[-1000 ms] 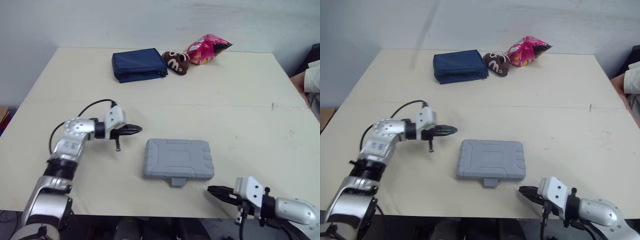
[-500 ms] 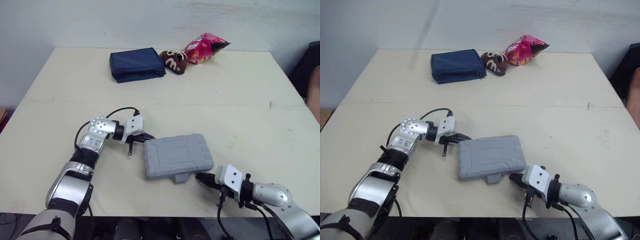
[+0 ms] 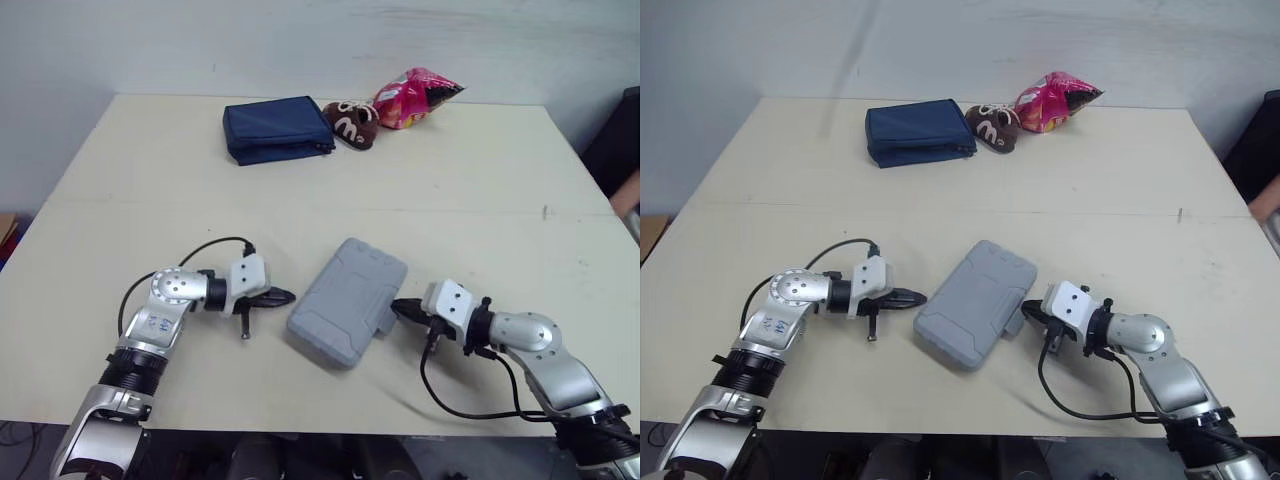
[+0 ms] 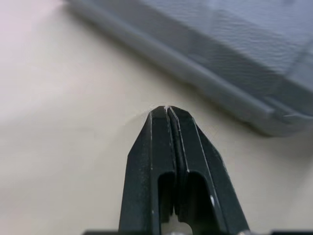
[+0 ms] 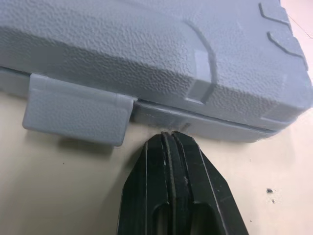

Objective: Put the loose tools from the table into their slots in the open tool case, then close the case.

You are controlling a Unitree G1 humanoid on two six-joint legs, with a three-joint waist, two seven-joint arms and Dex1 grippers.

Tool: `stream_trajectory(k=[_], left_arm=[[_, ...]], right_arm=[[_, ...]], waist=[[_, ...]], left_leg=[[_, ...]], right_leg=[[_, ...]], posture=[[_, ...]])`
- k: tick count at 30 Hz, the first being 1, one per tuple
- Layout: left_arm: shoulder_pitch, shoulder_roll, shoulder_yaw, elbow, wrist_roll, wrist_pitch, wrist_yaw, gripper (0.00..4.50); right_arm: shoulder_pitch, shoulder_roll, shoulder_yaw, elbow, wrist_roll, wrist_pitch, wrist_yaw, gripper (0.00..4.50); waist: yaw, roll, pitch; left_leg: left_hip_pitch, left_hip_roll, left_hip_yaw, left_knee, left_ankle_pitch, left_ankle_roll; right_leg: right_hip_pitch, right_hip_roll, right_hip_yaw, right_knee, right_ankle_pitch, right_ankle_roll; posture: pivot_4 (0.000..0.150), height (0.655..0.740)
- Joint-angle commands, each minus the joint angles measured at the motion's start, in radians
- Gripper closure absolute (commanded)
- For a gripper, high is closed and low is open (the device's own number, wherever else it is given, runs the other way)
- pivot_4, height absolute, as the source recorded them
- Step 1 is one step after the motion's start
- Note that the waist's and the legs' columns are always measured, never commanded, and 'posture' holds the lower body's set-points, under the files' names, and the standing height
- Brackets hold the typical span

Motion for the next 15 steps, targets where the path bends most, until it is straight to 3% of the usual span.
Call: stream_trajectory(k=[1,4,7,15], left_arm=[[-0.046,0.005,0.063,-0.100,-0.160,0.067,-0.083,4.50],[-0.096,-0.019,0.021,-0.181,-0.229,0.148,-0.152,4.50],[-0.154,-0.074,-0.069,-0.187,-0.181,0.159,-0.151,4.50],[-0.292,-0.219,-0.230,-0.002,-0.019,0.097,-0.090,4.50]], right_arm=[[0.132,-0.041,-0.130,-0.082,0.040,0.024,-0.005,4.40],[0.242,-0.027,-0.215,-0.236,0.149,0.063,0.004,4.40],[0.295,-0.019,-0.212,-0.334,0.191,0.131,0.004,4.40],[0.220,0.045,-0.119,-0.340,0.132,0.204,-0.070,4.40]], waist=[[0.008,0.000,0.000],[0.020,0.000,0.000],[0.018,0.001,0.000],[-0.003,0.001,0.000]], left_leg=[[-0.001,0.000,-0.001,0.000,0.000,0.000],[-0.003,-0.001,-0.003,0.002,-0.001,0.001],[-0.002,-0.002,-0.002,0.003,-0.001,0.001],[0.000,0.000,0.003,0.003,-0.002,0.000]], right_leg=[[0.001,-0.001,0.000,-0.001,0.000,0.000],[0.001,-0.001,-0.002,-0.001,0.000,0.000],[0.002,0.000,-0.002,-0.001,0.001,0.001],[0.000,0.004,0.000,-0.001,0.001,0.002]], posture=[[0.150,0.7400],[0.150,0.7400],[0.150,0.7400],[0.150,0.7400]])
